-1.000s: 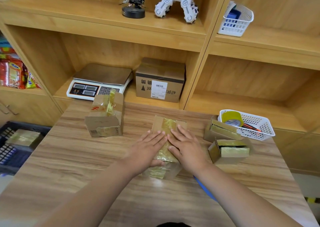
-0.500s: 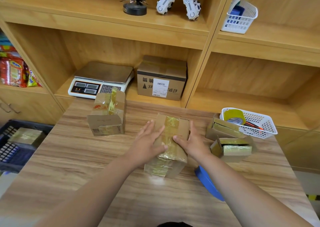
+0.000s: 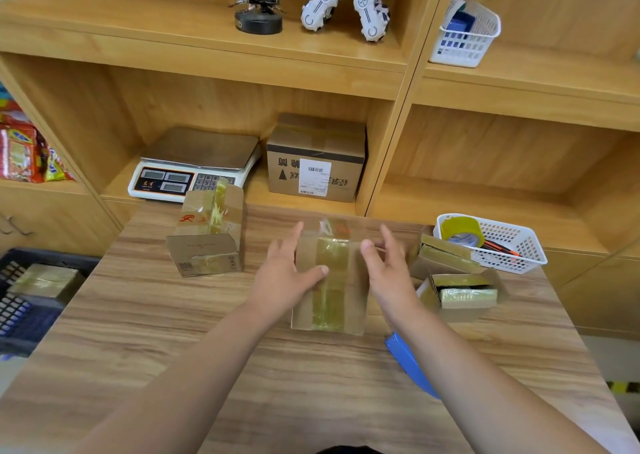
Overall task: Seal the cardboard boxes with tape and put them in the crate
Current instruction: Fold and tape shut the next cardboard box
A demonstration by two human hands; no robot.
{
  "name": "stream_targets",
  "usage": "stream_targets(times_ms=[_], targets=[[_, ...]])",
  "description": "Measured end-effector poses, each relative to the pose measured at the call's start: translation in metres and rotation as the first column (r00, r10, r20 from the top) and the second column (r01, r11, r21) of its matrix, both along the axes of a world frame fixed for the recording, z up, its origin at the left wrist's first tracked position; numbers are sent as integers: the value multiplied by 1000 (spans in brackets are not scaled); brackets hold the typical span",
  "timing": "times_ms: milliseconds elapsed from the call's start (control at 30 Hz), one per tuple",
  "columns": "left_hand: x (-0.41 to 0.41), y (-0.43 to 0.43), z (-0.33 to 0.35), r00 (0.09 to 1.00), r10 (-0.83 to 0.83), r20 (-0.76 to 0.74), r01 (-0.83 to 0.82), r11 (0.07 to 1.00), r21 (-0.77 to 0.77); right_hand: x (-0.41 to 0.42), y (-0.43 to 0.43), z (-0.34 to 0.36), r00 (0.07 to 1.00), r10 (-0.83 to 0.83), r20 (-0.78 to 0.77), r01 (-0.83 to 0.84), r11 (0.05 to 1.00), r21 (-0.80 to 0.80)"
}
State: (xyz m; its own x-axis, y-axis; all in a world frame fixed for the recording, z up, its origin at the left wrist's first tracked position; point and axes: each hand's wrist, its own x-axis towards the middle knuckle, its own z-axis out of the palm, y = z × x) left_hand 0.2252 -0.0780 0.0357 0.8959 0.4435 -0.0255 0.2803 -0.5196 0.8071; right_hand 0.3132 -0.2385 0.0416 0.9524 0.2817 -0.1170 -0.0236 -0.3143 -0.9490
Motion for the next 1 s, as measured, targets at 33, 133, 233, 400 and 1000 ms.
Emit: stream_targets(times_ms=[33, 133, 233, 400, 1000], targets=[[-3, -1, -3, 1000, 10, -10, -10, 1000, 3, -4, -1, -1, 1000, 9, 21, -9, 1000, -14], [-12, -3, -15, 997, 71, -13, -72, 997, -15, -14, -5, -11, 994, 25, 106, -17, 997, -77], [-18, -5, -25, 995, 95, -32, -96, 995, -20, -29, -8, -30, 989, 40, 140, -22, 991, -132], [-28, -4, -45, 993, 67, -92, -72, 996, -55, -50, -7, -52, 986, 105, 130, -65, 957, -284], [-32, -3, -70, 993, 39, -108, -55, 987, -154, -4, 18, -58, 885, 383, 265, -108, 721, -684]])
